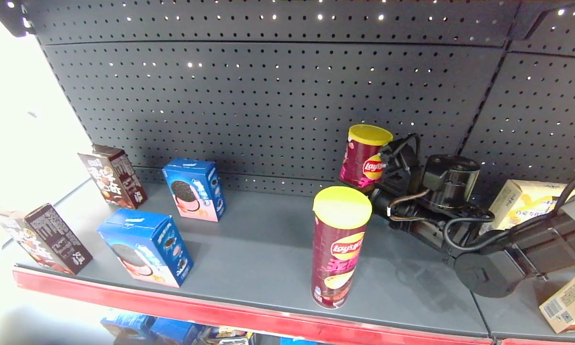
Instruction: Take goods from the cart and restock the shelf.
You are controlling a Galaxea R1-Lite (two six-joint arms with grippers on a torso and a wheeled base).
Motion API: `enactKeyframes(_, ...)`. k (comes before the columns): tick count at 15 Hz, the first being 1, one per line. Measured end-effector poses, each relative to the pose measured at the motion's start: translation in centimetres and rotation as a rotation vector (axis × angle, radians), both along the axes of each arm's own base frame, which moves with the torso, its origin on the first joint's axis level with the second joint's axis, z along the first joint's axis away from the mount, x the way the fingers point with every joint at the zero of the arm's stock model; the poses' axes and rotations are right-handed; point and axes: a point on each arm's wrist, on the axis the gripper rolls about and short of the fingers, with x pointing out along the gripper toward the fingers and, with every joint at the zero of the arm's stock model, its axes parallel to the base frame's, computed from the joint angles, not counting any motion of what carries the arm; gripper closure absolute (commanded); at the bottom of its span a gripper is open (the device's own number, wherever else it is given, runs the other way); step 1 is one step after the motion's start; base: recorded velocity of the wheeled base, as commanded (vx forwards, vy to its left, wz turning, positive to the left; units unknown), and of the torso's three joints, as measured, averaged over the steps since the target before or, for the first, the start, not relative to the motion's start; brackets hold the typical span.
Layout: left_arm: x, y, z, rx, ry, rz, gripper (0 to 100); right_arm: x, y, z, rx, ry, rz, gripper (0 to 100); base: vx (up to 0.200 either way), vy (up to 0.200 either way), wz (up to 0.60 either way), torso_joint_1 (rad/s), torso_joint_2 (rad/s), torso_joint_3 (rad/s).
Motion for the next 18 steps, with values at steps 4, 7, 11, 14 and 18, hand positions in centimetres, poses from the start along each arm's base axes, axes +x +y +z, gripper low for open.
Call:
enactKeyframes(4,0.0,0.0,0.0,0.000,0.000,0.000,0,1.0,0.2,-0.8,-0.037,-0.006,-0.011,100,0.000,0.000,0.00,0.000,0.00,0.000)
enactKeyframes(7,0.0,0.0,0.0,0.000,0.000,0.000,0,1.6,0.2,-1.1,-0.048,-0.005,-0.015,100,0.000,0.000,0.00,0.000,0.00,0.000)
enactKeyframes(11,0.0,0.0,0.0,0.000,0.000,0.001,0,2.0,0.1,-1.4,-0.052,0.002,-0.021,100,0.000,0.000,0.00,0.000,0.00,0.000)
enactKeyframes(14,0.0,0.0,0.0,0.000,0.000,0.001,0,2.2,-0.1,-1.7,-0.056,0.008,-0.026,100,0.000,0.000,0.00,0.000,0.00,0.000)
enactKeyframes(18,0.0,0.0,0.0,-0.001,0.001,0.001,0,2.5,0.1,-1.9,-0.054,0.005,-0.024,100,0.000,0.000,0.00,0.000,0.00,0.000)
